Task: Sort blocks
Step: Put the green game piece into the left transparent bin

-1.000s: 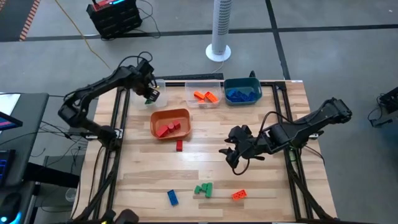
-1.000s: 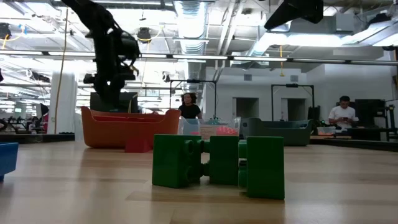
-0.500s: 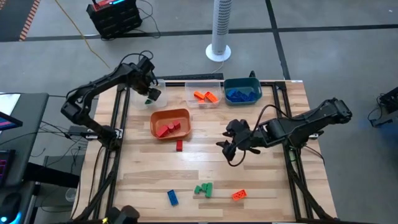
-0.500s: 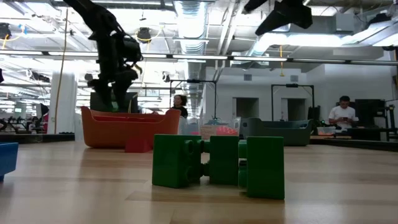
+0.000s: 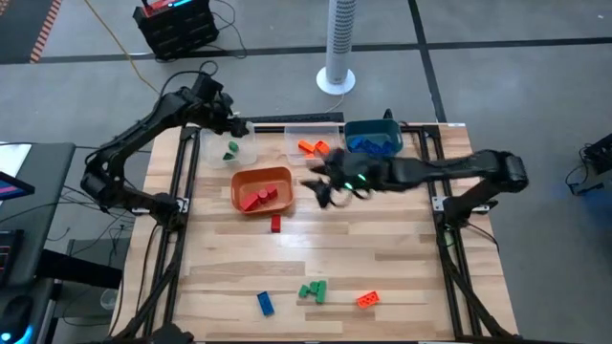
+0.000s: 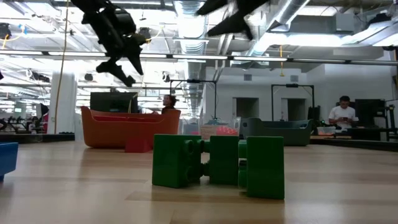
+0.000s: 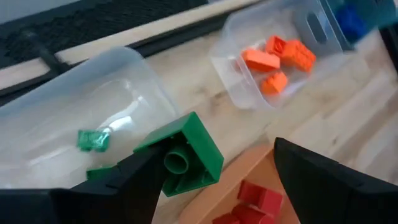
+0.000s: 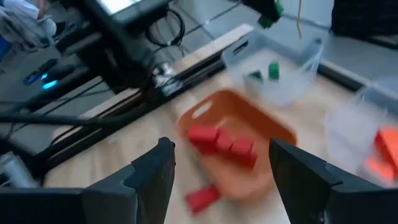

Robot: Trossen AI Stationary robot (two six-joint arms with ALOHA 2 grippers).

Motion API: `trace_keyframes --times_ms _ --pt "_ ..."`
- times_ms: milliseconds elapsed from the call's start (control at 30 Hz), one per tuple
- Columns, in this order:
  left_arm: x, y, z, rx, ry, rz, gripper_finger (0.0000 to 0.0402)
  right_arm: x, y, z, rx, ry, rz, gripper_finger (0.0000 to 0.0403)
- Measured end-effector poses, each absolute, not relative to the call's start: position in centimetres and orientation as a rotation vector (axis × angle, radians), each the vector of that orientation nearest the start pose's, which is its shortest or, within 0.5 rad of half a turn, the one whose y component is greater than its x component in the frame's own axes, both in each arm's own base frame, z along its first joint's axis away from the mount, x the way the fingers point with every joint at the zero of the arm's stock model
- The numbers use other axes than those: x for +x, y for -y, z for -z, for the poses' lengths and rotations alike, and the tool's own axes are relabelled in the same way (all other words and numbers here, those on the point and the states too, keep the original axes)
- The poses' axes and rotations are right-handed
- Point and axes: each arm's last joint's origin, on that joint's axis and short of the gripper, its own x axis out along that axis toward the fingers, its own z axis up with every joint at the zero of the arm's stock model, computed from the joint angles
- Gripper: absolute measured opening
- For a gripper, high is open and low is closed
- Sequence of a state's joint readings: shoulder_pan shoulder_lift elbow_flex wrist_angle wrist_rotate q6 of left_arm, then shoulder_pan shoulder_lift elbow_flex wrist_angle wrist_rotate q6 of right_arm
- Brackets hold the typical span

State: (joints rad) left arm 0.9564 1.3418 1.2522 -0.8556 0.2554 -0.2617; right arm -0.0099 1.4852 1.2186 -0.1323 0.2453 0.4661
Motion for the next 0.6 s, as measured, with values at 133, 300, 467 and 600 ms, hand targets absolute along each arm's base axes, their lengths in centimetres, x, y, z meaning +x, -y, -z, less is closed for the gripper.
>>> trace_keyframes --times_ms 133,300,467,600 --pt "15.3 -21.1 -32.5 -0.828 -0.678 -0.801 0.0286 37.2 5.1 -30.4 0.414 -0.346 0.387 0.0265" --pt "15.1 -21.0 -32.9 -0.845 -0.641 -0.814 0.0286 41.1 7.7 -29.2 0.384 -0.357 0.39 0.0265" --pt "15.1 -21.0 -33.0 -0.873 -0.624 -0.814 0.0286 44.9 9.1 -28.7 0.32 -0.349 0.384 0.0265" --pt "15.2 -21.0 -33.3 -0.911 -0.578 -0.791 0.0286 47.3 10.7 -28.6 0.289 -0.314 0.394 0.0265"
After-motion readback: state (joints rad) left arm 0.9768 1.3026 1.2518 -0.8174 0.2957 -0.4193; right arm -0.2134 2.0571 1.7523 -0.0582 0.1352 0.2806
